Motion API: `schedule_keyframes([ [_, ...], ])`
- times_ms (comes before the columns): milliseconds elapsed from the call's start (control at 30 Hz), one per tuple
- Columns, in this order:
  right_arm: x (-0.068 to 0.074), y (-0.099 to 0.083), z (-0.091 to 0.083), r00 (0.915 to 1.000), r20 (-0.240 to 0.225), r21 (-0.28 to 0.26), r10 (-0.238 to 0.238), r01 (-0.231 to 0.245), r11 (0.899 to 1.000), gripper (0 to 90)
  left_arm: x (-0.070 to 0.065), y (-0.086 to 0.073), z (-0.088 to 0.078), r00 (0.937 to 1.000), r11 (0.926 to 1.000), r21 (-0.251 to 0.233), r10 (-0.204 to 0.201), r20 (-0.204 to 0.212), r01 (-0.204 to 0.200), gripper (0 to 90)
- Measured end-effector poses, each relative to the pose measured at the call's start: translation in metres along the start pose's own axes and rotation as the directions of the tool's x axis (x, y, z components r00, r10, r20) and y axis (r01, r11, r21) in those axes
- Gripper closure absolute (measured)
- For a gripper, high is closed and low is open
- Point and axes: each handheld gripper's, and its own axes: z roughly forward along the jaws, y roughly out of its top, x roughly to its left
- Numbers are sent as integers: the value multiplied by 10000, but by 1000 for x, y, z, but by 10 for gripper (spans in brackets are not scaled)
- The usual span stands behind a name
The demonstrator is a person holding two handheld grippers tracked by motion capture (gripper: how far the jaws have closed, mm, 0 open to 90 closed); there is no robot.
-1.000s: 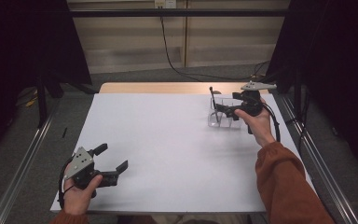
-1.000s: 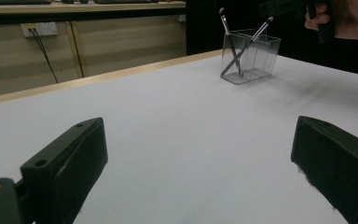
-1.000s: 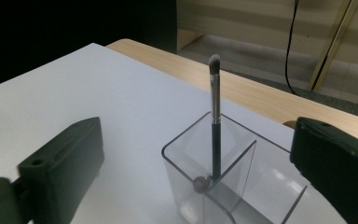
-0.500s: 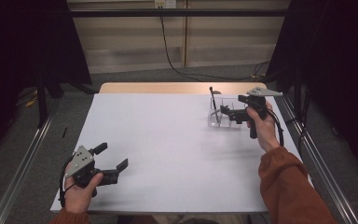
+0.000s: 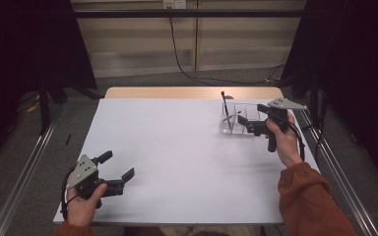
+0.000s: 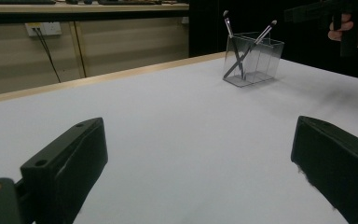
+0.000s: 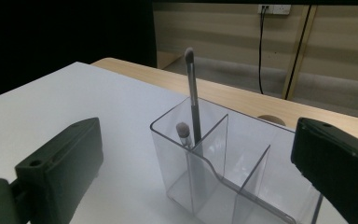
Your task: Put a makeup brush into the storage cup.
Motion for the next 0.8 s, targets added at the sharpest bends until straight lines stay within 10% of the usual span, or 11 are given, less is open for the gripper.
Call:
schedule_keyframes([
  [800,15,-23,-56,9997,214,-469,-148,158,9988,6,0,0,-3,9997,9998,-168,-136,-185,133,30],
])
